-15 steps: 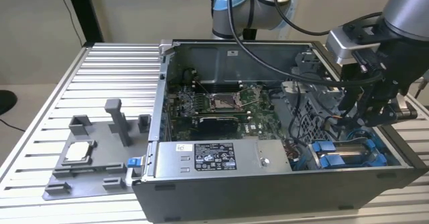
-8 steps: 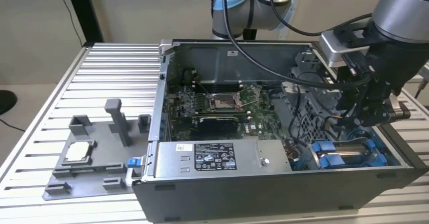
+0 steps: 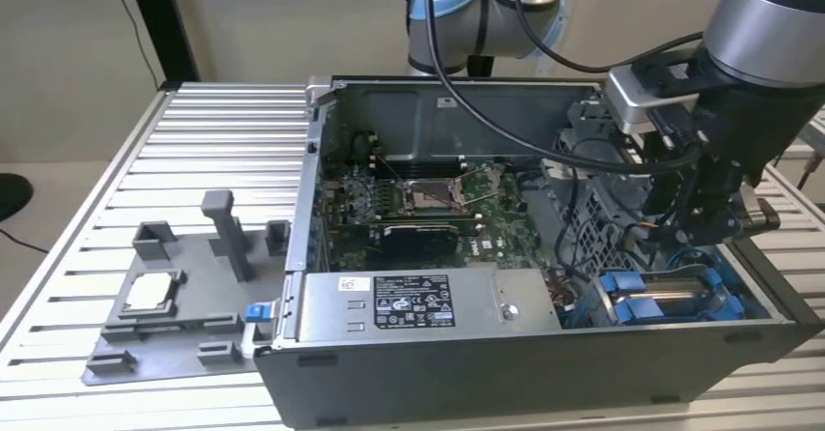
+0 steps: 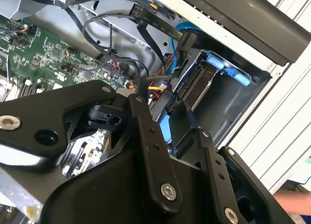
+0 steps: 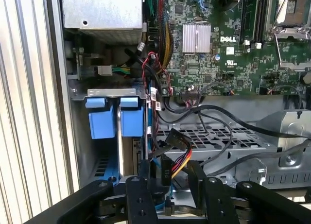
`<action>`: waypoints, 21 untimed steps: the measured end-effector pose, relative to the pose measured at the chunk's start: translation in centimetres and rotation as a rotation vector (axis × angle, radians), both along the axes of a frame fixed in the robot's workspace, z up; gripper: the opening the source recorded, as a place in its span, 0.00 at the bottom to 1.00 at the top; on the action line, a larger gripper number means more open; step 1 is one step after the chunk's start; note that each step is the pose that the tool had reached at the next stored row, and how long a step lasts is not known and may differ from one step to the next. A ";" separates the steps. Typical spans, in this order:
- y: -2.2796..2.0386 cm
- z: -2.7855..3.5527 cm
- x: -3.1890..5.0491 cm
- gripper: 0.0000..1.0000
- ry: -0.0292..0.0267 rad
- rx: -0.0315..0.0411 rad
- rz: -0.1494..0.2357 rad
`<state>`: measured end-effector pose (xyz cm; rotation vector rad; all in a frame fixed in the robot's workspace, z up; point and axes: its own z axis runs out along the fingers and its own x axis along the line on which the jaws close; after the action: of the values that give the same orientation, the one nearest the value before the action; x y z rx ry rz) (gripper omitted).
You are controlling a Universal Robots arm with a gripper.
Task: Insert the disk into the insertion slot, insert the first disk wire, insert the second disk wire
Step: 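Insert the first disk wire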
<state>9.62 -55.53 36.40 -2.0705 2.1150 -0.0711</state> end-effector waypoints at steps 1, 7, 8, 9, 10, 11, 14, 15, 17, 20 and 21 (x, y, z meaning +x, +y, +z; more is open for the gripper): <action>0.02 -0.04 0.00 1.00 -0.0007 -0.0003 0.000; 0.04 -0.11 0.00 1.00 -0.0027 -0.0009 0.000; 0.04 -0.12 0.00 0.00 -0.0027 -0.0008 0.000; 0.04 -0.11 0.00 0.00 -0.0027 -0.0008 0.000; 0.04 -0.12 0.00 0.00 -0.0027 -0.0008 0.000; 0.04 -0.11 0.00 0.00 -0.0027 -0.0009 0.000; 0.04 -0.11 0.00 0.00 -0.0027 -0.0009 0.000; 0.04 -0.12 0.00 0.00 -0.0027 -0.0009 0.000; 0.04 -0.11 0.00 0.00 -0.0027 -0.0009 0.000; 0.04 -0.12 0.00 0.00 -0.0027 -0.0009 0.000; 0.04 -0.11 0.00 0.00 -0.0027 -0.0010 0.000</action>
<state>9.62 -55.49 36.29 -2.0697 2.1139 -0.0749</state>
